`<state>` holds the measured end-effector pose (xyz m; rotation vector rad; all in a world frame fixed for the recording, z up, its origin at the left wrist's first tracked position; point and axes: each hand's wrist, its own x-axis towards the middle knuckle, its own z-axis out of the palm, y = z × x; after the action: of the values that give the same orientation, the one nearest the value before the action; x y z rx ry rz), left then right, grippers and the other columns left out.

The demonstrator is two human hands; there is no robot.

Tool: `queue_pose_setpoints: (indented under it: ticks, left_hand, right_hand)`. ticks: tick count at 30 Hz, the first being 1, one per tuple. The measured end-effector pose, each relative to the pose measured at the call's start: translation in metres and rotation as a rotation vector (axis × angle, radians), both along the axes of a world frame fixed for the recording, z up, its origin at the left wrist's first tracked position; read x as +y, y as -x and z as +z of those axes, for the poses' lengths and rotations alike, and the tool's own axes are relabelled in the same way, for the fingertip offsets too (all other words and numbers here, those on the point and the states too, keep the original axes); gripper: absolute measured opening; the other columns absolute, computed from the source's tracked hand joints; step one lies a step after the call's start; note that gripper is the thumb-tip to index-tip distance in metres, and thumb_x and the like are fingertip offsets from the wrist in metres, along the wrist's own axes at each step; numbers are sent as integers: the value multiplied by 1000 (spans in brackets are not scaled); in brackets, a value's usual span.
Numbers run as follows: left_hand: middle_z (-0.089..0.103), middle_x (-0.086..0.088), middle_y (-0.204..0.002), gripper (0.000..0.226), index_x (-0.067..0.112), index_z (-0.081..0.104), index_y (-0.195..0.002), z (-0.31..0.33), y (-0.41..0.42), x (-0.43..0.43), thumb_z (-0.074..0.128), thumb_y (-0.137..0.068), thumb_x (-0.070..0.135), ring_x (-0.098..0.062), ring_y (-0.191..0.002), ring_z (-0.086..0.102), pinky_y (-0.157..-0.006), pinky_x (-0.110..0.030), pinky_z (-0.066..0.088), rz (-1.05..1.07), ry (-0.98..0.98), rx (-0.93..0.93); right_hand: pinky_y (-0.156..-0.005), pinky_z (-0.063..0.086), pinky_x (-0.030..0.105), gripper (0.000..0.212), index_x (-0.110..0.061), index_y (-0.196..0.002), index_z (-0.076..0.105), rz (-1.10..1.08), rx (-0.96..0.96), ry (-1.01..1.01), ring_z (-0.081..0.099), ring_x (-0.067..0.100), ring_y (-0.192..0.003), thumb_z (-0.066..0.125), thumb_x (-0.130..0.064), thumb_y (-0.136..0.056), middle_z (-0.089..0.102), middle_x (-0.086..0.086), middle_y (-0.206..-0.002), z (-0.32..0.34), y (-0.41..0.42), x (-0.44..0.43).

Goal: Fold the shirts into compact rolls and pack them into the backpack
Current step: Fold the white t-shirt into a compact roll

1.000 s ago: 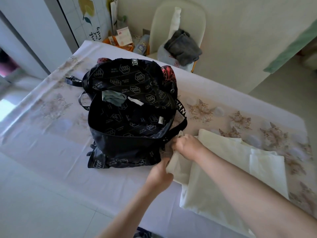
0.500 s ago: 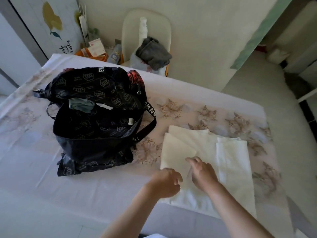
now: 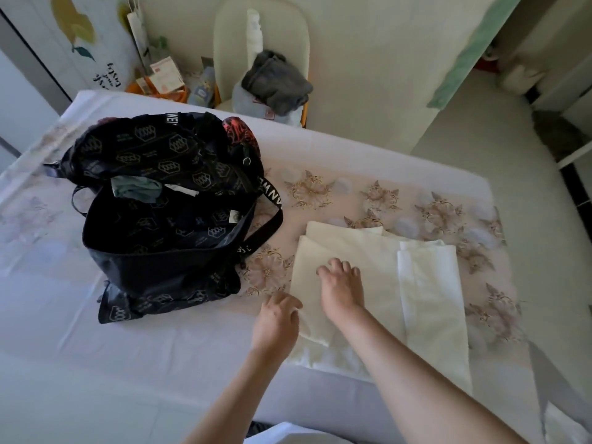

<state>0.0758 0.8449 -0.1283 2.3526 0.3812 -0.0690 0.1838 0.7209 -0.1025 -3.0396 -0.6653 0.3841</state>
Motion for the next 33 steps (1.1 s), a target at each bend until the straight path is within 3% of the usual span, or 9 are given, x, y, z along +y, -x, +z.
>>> queue_pose_setpoints:
  ticks: [5, 10, 13, 15, 17, 20, 23, 28, 33]
  left_hand:
    - [57, -6, -102, 27, 10, 56, -114, 4, -12, 13, 51, -88, 12, -29, -93, 57, -76, -34, 45, 104, 151, 236]
    - [64, -6, -101, 29, 11, 58, -115, 2, -9, 15, 55, -87, 9, -25, -93, 58, -66, -23, 34, 61, 250, 317]
    - [68, -7, -101, 26, 11, 62, -111, -3, -11, 27, 57, -86, 9, -23, -89, 60, -68, -27, 41, -1, 260, 415]
    - [67, -5, -97, 24, 12, 64, -107, -5, -14, 35, 58, -84, 11, -21, -84, 60, -68, -29, 46, -90, 288, 472]
    - [61, 0, -84, 17, 14, 63, -96, -3, -18, 36, 59, -80, 11, -16, -72, 53, -59, -26, 40, -159, 298, 468]
    - [49, 4, -70, 16, 17, 49, -72, 3, -26, 33, 65, -77, 14, -11, -59, 42, -52, -25, 32, -157, 320, 412]
    - [49, 8, -68, 22, 22, 45, -67, 19, -39, 27, 65, -76, 21, -10, -59, 43, -52, -25, 32, -219, 322, 406]
    - [45, 6, -70, 18, 21, 39, -69, 69, -69, -19, 56, -73, 25, -14, -61, 41, -58, -29, 33, -443, 274, 427]
    - [52, 5, -76, 15, 23, 44, -73, 107, -95, -110, 55, -78, 32, -14, -66, 49, -61, -29, 40, -617, 195, 434]
  right_hand:
    - [-98, 44, 43, 63, -23, -139, 49, 404, 107, 81, 49, 32, -119, 48, 9, -85, 34, 10, -148, 9, -40, 49]
    - [-83, 49, 41, 60, -22, -140, 50, 572, 115, 237, 61, 36, -106, 48, 6, -88, 51, 13, -128, 6, -62, 57]
    - [-72, 35, 38, 33, -8, -123, 55, 490, 95, 239, 59, 39, -104, 41, -14, -94, 57, 21, -114, 7, -77, 52]
    - [-70, 27, 38, 51, -14, -110, 52, 565, 25, 220, 57, 40, -99, 18, -41, -82, 52, 21, -102, 2, -86, 43]
    - [-67, 27, 39, 57, -14, -97, 48, 531, 58, 192, 56, 38, -93, 9, -48, -72, 52, 19, -103, 3, -83, 37]
    - [-65, 38, 41, 26, -2, -106, 59, 498, 88, 189, 58, 38, -94, 40, -14, -91, 55, 18, -113, 15, -73, 30]
    - [-70, 49, 46, 26, -2, -102, 63, 368, 115, 2, 60, 37, -89, 48, 7, -83, 59, 16, -107, 23, -74, 17]
    - [-70, 52, 46, 23, -3, -93, 62, 270, 36, -142, 62, 35, -99, 52, 11, -78, 65, 12, -111, 44, -80, -54]
    - [-89, 51, 38, 29, -1, -102, 69, 70, -83, -251, 61, 31, -118, 53, 12, -82, 64, 12, -131, 67, -76, -174]
